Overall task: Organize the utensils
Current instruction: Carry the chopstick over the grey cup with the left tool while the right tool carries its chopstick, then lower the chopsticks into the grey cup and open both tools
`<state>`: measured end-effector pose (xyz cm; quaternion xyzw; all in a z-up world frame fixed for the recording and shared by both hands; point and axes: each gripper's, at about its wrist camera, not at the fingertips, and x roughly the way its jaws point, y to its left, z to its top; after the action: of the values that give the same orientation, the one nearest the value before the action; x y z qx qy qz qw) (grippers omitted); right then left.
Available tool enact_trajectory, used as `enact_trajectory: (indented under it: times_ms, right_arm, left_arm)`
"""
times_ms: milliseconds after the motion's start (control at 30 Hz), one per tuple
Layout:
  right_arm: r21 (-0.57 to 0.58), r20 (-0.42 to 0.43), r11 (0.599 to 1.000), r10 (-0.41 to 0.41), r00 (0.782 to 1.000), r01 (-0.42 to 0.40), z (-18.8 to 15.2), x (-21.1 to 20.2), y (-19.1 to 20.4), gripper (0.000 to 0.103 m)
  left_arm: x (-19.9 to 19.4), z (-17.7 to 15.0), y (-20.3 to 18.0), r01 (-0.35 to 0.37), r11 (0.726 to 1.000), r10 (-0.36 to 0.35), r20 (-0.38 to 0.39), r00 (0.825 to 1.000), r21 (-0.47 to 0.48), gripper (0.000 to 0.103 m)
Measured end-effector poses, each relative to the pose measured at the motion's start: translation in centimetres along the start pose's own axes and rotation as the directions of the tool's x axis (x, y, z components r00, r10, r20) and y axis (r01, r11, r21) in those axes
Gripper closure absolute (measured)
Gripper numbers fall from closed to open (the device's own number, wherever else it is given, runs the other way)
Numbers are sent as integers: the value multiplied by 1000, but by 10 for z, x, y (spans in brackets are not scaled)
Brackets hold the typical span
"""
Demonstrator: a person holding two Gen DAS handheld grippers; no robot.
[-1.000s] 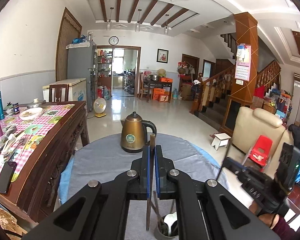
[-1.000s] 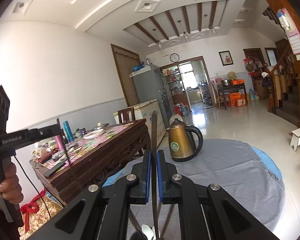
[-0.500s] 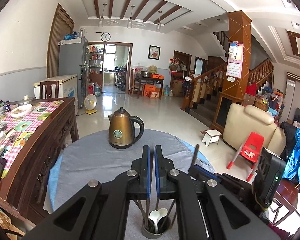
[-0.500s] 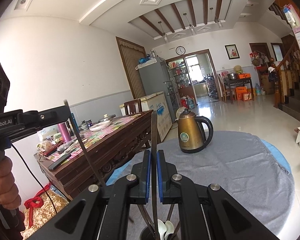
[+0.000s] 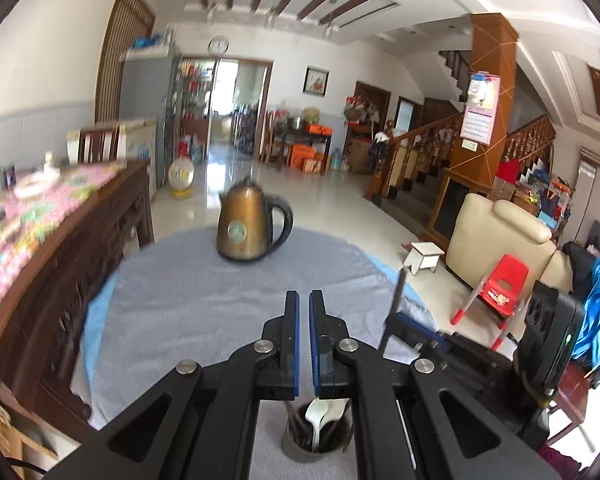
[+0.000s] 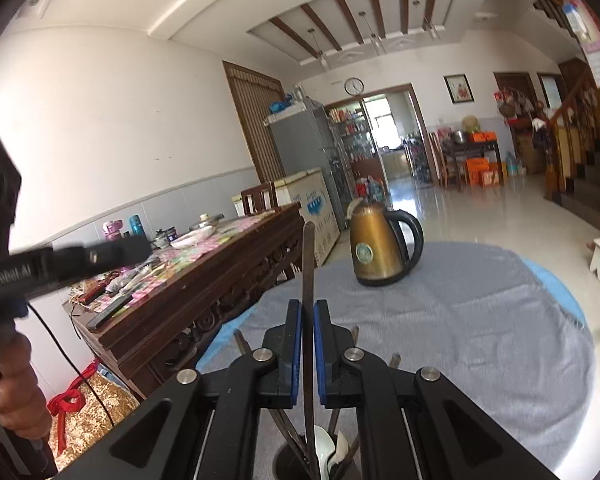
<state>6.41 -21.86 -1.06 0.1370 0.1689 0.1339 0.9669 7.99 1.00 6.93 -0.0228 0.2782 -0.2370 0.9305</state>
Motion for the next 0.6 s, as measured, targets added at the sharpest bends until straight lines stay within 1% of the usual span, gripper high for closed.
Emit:
enact_trajectory:
  times_ms: [33, 100, 233, 367, 467, 533, 600]
  right_arm:
    - [8, -6, 1000, -3, 1000, 3, -2, 3, -2, 96]
    - [34, -15, 999, -4, 1000, 4, -4, 9, -8, 96]
    - [60, 8, 998, 14, 1000, -15, 3, 11, -9, 96]
    - [46, 66, 999, 21, 998, -24, 13, -1, -2, 96]
    - [17, 94, 1000, 4, 996, -6, 15, -6, 4, 96]
    - [-3, 88, 1000, -11, 996, 11, 11, -3, 7, 96]
    - [-3, 51, 1000, -15, 999, 16, 4, 4, 6, 96]
  left_arm:
    - [4, -4, 6, -2, 1000, 2, -21, 1000, -12, 99]
    - [11, -12, 23, -33, 998, 31, -60, 998, -45, 99]
    - [16, -20, 41, -68, 995, 61, -92, 994, -78, 99]
    - [18, -21, 43, -76, 994, 68, -97, 993, -80, 99]
    - [24, -24, 38, -69, 995, 61, -113, 992, -71, 99]
    - [30, -27, 36, -66, 995, 57, -130, 990, -69, 99]
    - [33, -33, 36, -68, 995, 57, -142, 988, -68, 99]
